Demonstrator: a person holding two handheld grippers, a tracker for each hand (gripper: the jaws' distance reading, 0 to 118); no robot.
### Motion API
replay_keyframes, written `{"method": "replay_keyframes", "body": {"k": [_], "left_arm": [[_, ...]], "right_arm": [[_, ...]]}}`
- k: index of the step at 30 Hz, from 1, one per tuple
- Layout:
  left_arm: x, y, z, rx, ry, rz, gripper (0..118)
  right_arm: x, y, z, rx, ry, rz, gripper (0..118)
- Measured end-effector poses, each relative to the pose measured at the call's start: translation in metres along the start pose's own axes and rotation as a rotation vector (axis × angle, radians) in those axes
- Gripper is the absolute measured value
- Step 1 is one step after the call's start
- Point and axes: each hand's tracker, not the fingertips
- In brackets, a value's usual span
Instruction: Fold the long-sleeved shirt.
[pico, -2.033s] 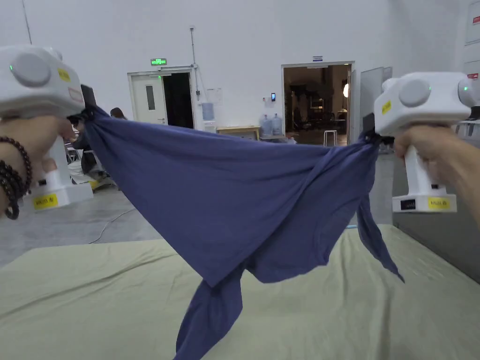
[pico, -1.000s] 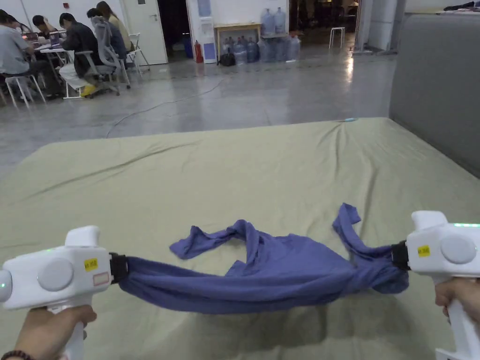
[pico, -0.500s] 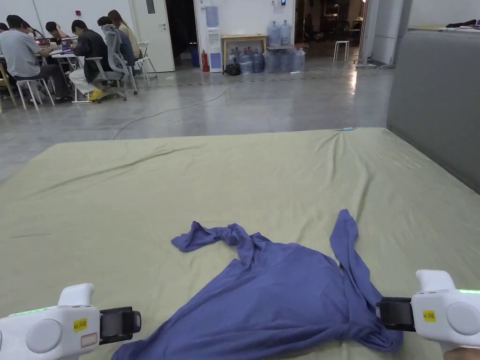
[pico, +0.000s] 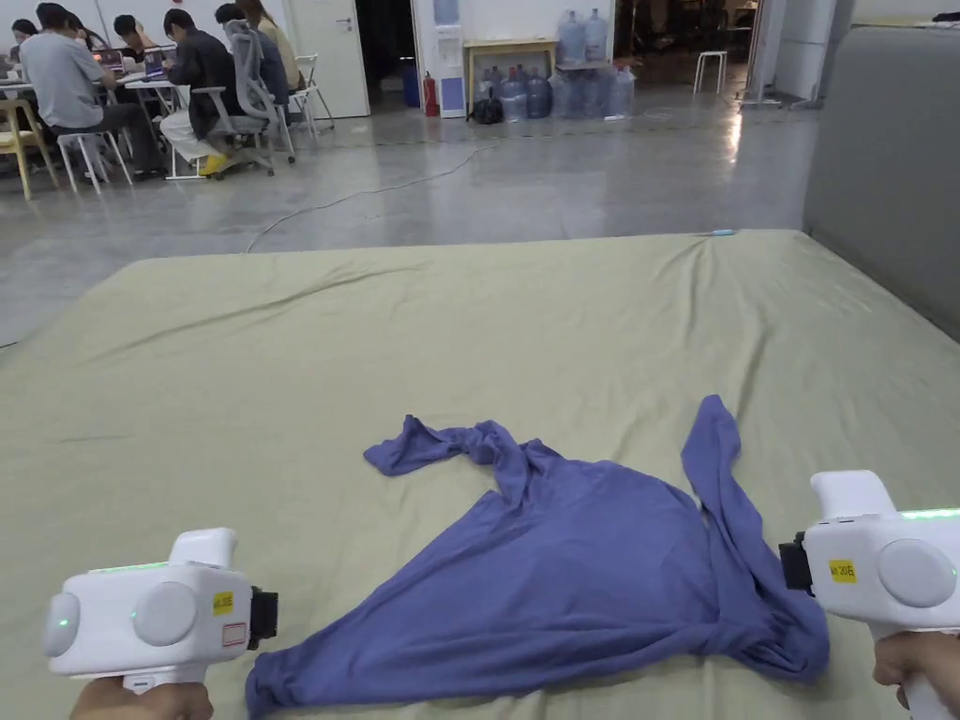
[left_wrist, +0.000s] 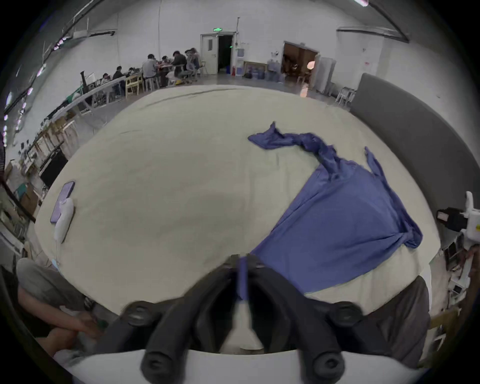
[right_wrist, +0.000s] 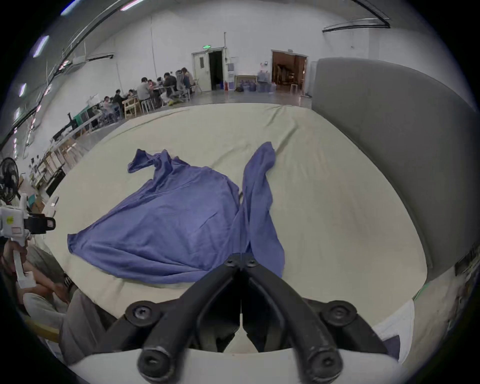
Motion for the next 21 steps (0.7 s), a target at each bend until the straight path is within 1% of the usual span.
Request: {"method": "replay_keyframes", "body": {"k": [1,2,5,8,9,10,11,12,13,15,16,18,21], "left_arm": [[-0.002,-0.001,-0.009,-0.028,-0.008,0.002,77],[-0.007,-0.002,-0.023,-0.069,0.002,0.020,85],[-0.014,-0.004,-0.054,-0.144,0.051,0.055,83],[-0.018,-0.008,-0.080,-0.203,0.080,0.074,67],[-0.017,-0.011,-0.085,-0.204,0.083,0.078,67],[-0.017,-0.014,-0.089,-0.203,0.074,0.076,46],[-0.017,-0.015,-0.091,-0.190,0.025,0.097,19],[-0.015,-0.014,-0.089,-0.165,-0.004,0.100,4],[-0.011,-0.013,-0.087,-0.153,0.002,0.074,0],[-0.002,-0.008,-0.082,-0.137,0.012,-0.022,0],[-0.002,-0.003,-0.078,-0.105,0.000,-0.015,0],[-0.005,0.009,-0.071,-0.095,-0.039,0.014,0],[0.002,0.031,-0.060,-0.052,-0.050,0.022,0]], "right_arm": [[-0.004,0.000,-0.002,-0.005,0.005,0.004,0],[-0.006,0.000,-0.004,-0.010,0.007,0.008,0],[-0.012,-0.002,-0.010,-0.026,0.013,0.022,0],[-0.012,-0.004,-0.018,-0.046,0.020,0.017,0],[-0.013,-0.005,-0.020,-0.052,0.017,0.018,0],[-0.013,-0.006,-0.023,-0.060,0.012,0.020,0],[-0.013,-0.006,-0.026,-0.069,0.010,0.024,0],[-0.013,-0.005,-0.029,-0.077,0.007,0.026,0],[-0.014,-0.005,-0.031,-0.084,0.007,0.028,0],[-0.015,0.002,-0.036,-0.100,0.014,0.029,0],[-0.016,0.011,-0.037,-0.104,0.024,0.034,0],[-0.022,0.036,-0.040,-0.066,0.081,0.071,0],[-0.033,0.096,-0.062,-0.024,0.085,0.164,0]]}}
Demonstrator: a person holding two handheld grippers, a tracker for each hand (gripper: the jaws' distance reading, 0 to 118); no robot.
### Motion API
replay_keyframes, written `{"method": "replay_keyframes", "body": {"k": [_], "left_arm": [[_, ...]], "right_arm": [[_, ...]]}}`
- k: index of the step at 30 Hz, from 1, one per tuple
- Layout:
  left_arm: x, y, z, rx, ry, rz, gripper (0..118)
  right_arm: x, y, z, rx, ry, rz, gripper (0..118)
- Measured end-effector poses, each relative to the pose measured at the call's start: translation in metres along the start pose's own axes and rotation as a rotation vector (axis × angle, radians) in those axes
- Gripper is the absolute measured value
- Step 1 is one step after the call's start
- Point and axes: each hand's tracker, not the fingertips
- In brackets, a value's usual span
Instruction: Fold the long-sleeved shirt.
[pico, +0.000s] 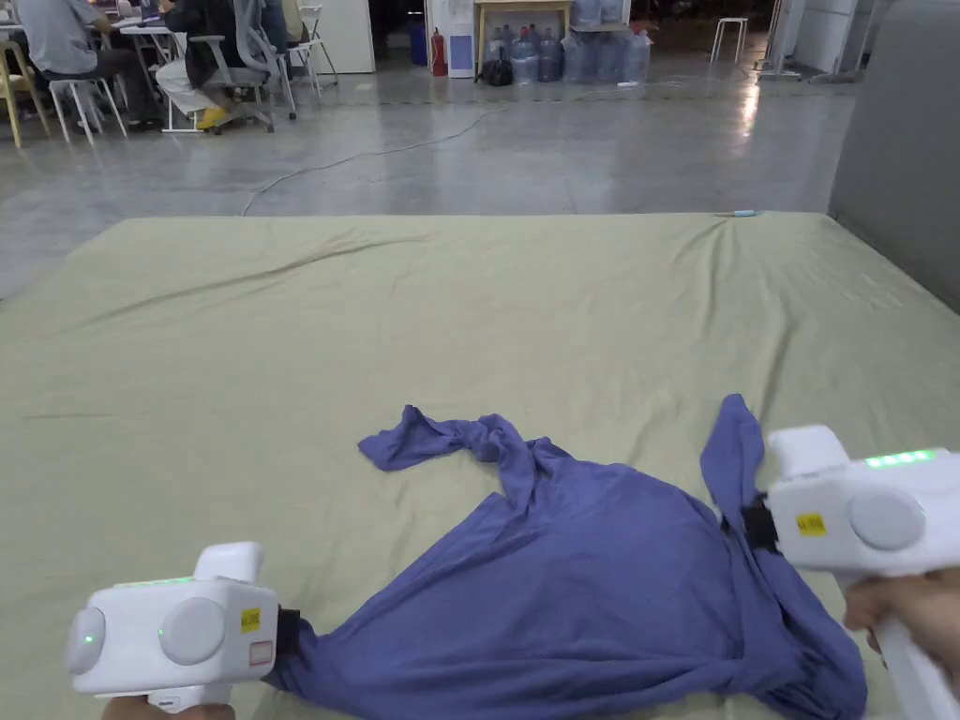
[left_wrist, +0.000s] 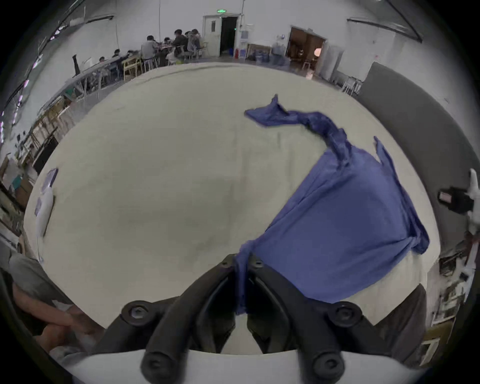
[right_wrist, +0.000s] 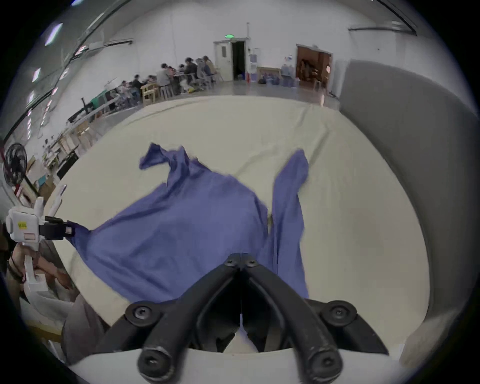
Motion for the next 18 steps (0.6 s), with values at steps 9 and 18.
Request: {"method": "replay_keyframes", "body": {"k": [9,18], "left_arm": [[0.030,0.033,-0.010,0.040,-0.067,-0.029,0],[0.034,0.049,-0.028,0.023,-0.065,-0.022,0]], "right_arm": [[-0.011,0.114,-0.174,-0.246,0.086,0.172,74],[-0.010,0.093,-0.251,-0.435,0.080,0.223,69]]}}
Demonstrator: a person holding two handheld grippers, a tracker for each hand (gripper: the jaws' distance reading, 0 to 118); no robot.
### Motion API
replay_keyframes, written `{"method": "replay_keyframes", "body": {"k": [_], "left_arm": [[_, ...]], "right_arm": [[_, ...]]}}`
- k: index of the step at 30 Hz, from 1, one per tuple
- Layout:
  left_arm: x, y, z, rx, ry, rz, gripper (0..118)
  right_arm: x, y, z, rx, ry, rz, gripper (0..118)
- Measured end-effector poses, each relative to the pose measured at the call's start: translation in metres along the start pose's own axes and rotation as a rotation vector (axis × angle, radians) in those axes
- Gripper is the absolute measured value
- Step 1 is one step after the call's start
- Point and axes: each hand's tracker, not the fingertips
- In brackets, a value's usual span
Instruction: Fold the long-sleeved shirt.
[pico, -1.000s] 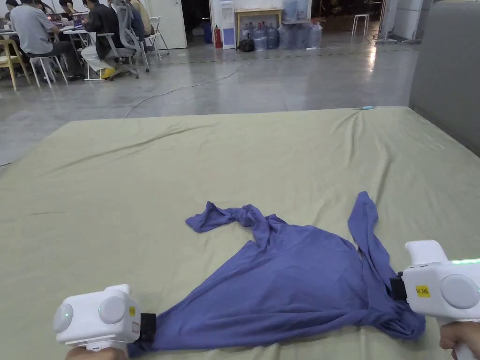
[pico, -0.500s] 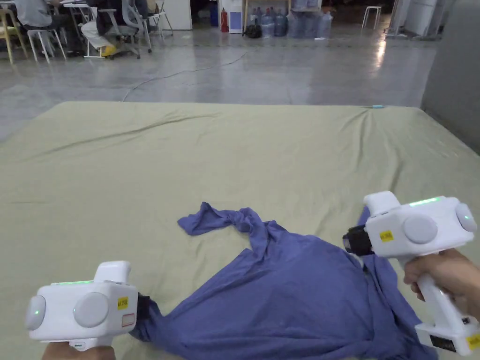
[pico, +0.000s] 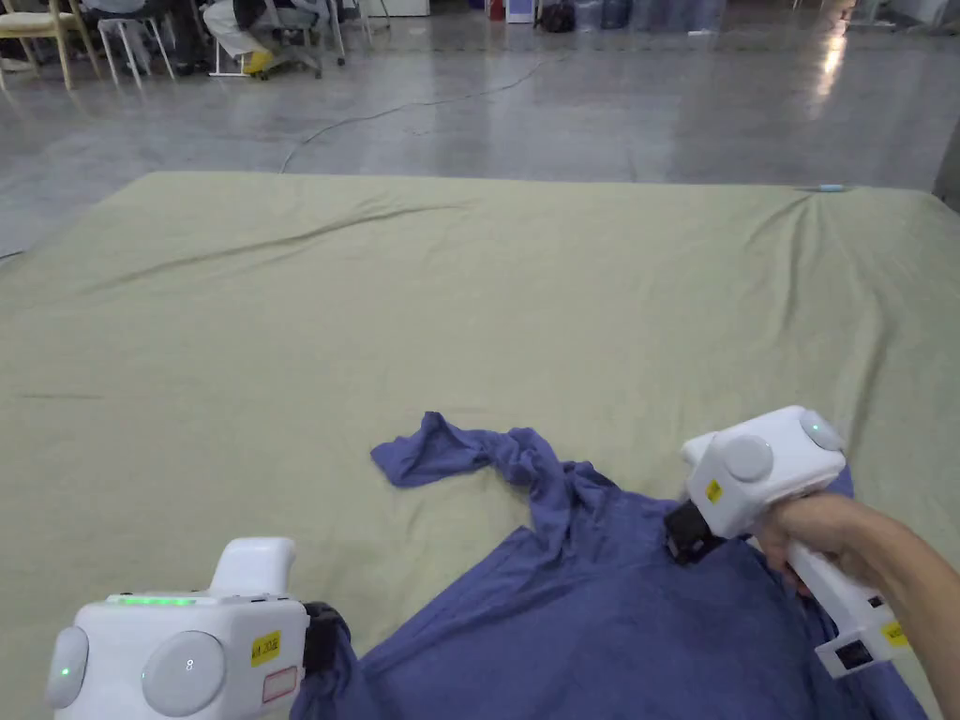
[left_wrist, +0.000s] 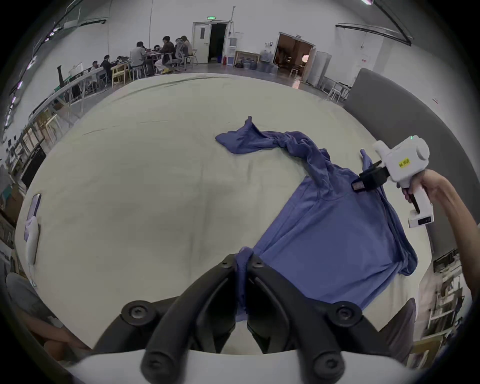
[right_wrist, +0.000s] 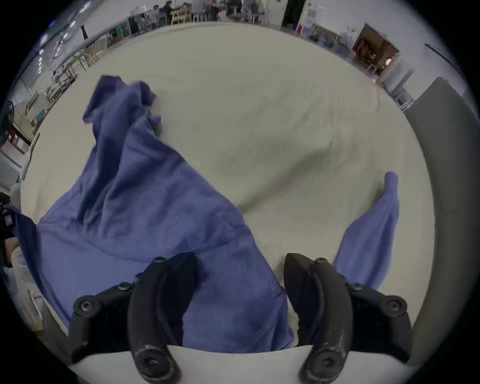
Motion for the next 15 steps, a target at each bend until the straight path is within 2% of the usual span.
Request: {"method": "replay_keyframes", "body": {"k": [1,2,3,4,5,6,9,13,15], "left_arm": [[-0.001,0.000,-0.001,-0.003,0.000,0.002,0],[-0.001,0.000,-0.002,-0.005,-0.003,0.003,0],[-0.001,0.000,-0.003,-0.006,-0.005,0.002,0],[0.000,0.000,-0.003,-0.007,-0.004,0.002,0],[0.000,0.001,-0.004,-0.006,-0.003,0.002,0],[0.001,0.002,-0.004,-0.004,-0.004,0.005,0],[0.004,0.011,0.007,0.014,-0.014,0.015,0],[0.007,0.046,0.047,0.124,-0.033,-0.011,0],[0.008,0.074,0.070,0.184,-0.047,-0.019,0]], "right_arm": [[0.002,0.000,0.005,0.022,0.021,-0.040,64],[0.002,-0.001,0.009,0.019,0.011,-0.035,58],[-0.001,-0.003,0.013,0.021,0.015,-0.026,43],[-0.007,-0.005,0.016,0.038,0.028,0.005,17],[-0.011,-0.007,0.018,0.059,0.041,0.018,0],[-0.013,-0.010,0.021,0.056,-0.023,0.015,0],[-0.012,-0.008,0.049,0.104,-0.022,-0.019,0],[0.005,-0.003,0.130,0.253,0.030,-0.048,0],[0.012,0.001,0.180,0.344,-0.035,-0.025,0]]}}
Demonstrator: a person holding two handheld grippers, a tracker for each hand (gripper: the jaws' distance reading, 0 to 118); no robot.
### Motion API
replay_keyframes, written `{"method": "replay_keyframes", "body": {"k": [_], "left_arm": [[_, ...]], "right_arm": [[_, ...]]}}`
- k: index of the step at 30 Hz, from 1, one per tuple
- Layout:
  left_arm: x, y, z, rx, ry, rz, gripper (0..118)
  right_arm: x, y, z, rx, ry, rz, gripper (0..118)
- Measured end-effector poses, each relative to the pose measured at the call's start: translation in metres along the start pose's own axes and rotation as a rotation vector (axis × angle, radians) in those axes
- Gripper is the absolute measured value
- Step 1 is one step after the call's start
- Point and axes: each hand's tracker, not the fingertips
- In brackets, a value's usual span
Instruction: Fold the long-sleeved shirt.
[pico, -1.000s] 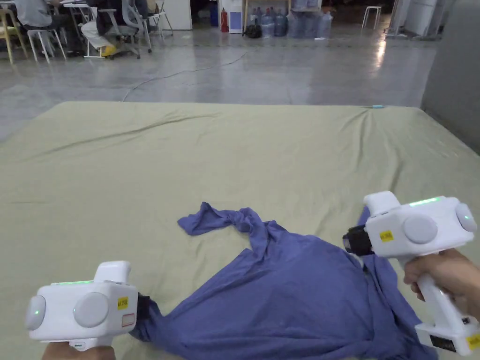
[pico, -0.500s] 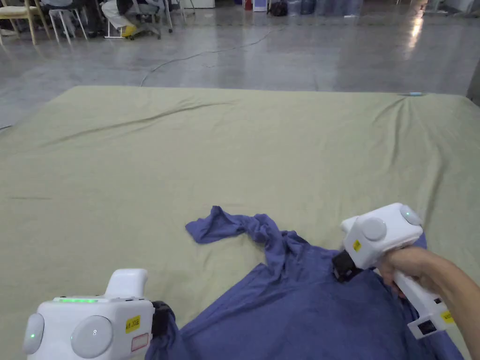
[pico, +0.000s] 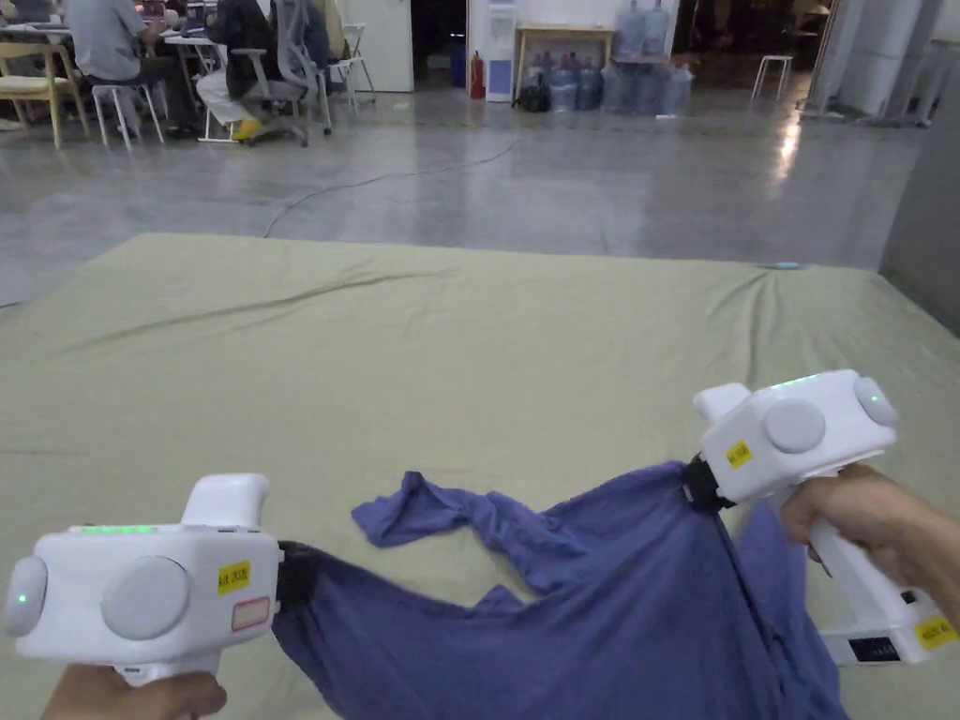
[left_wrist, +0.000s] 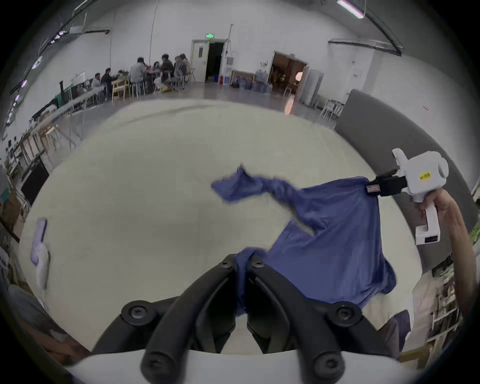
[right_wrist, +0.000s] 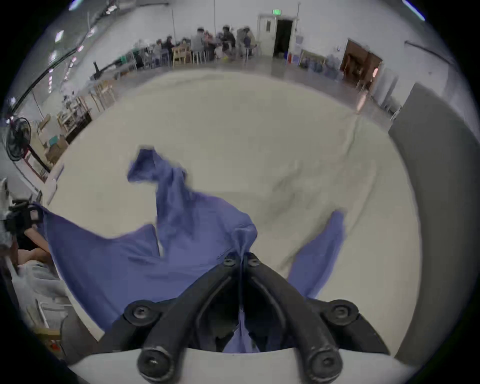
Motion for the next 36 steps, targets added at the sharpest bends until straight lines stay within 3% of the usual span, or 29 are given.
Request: {"method": "replay_keyframes", "body": {"k": [6,12,14,21,25,29,36], "left_arm": [[0.024,0.134,0.061,0.243,0.050,-0.048,0],[0.051,0.302,0.122,0.371,0.114,-0.086,0],[0.055,0.353,0.144,0.436,0.090,-0.072,0],[0.075,0.455,0.200,0.623,0.150,-0.009,0],[0.086,0.465,0.209,0.657,0.136,-0.025,0],[0.087,0.451,0.175,0.599,0.142,-0.055,0],[0.056,0.384,0.058,0.421,0.125,-0.020,0]], "right_arm": [[0.042,0.094,0.138,0.275,-0.109,-0.008,0],[0.076,0.199,0.272,0.497,-0.312,-0.074,0],[0.079,0.226,0.301,0.522,-0.416,-0.055,0],[0.106,0.280,0.366,0.702,-0.493,-0.165,0],[0.113,0.285,0.372,0.713,-0.508,-0.166,0],[0.119,0.274,0.348,0.703,-0.476,-0.206,0],[0.120,0.212,0.223,0.551,-0.378,-0.270,0]]}}
